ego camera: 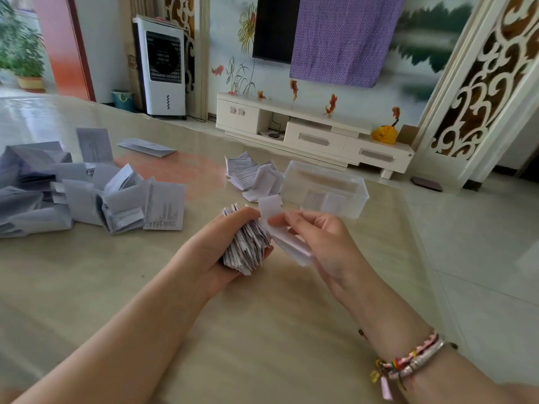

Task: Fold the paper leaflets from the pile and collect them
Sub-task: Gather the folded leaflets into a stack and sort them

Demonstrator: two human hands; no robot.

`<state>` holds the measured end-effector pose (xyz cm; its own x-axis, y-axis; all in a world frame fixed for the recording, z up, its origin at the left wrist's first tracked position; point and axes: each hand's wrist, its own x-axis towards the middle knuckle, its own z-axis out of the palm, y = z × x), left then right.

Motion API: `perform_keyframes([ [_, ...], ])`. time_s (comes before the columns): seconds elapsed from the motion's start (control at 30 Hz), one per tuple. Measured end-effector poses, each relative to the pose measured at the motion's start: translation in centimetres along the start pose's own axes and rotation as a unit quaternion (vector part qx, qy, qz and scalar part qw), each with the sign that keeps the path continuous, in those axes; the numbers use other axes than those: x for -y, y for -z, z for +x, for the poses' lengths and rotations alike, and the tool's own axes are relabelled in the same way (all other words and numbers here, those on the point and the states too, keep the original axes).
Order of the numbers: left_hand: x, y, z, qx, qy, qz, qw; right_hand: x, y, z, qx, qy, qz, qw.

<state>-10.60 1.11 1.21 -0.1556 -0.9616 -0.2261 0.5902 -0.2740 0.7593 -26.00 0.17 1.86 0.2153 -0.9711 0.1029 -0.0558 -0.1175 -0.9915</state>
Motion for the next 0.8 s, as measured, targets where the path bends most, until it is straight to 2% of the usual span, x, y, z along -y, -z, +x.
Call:
perform_keyframes([
  [0.1, -0.1, 0.4, 0.3, -0.003, 0.005, -0.033, 0.999, 0.0, 0.2, 0.2, 0.016, -0.002, 0.049, 0.999],
  [0.23, -0.4, 0.5, 0.2, -0.007, 0.024, -0.079, 0.997, 0.0, 1.1, 0.1, 0.060, 0.021, 0.038, 0.997],
  [0.37, -0.4, 0.1, 0.1, -0.062, 0.008, -0.052, 0.997, 0.1, 1.3, 0.3, -0.005, 0.011, 0.024, 1.000],
  [0.47, -0.2, 0.1, 0.0, -0.042, -0.020, -0.018, 0.999, 0.2, 0.8, 0.3, -0.038, 0.010, 0.022, 0.999],
  [0.6, 0.3, 0.0, -0.2, -0.010, -0.100, 0.054, 0.994, 0.1, -0.1, 0.3, -0.022, 0.020, 0.027, 0.999],
  [0.73, 0.0, -0.2, -0.4, -0.012, -0.141, 0.066, 0.988, -0.3, -1.0, 0.2, -0.008, 0.026, -0.021, 0.999],
  [0.8, -0.2, -0.5, -0.7, 0.014, -0.139, 0.055, 0.989, -0.2, -1.4, 0.1, -0.020, 0.035, -0.040, 0.998],
])
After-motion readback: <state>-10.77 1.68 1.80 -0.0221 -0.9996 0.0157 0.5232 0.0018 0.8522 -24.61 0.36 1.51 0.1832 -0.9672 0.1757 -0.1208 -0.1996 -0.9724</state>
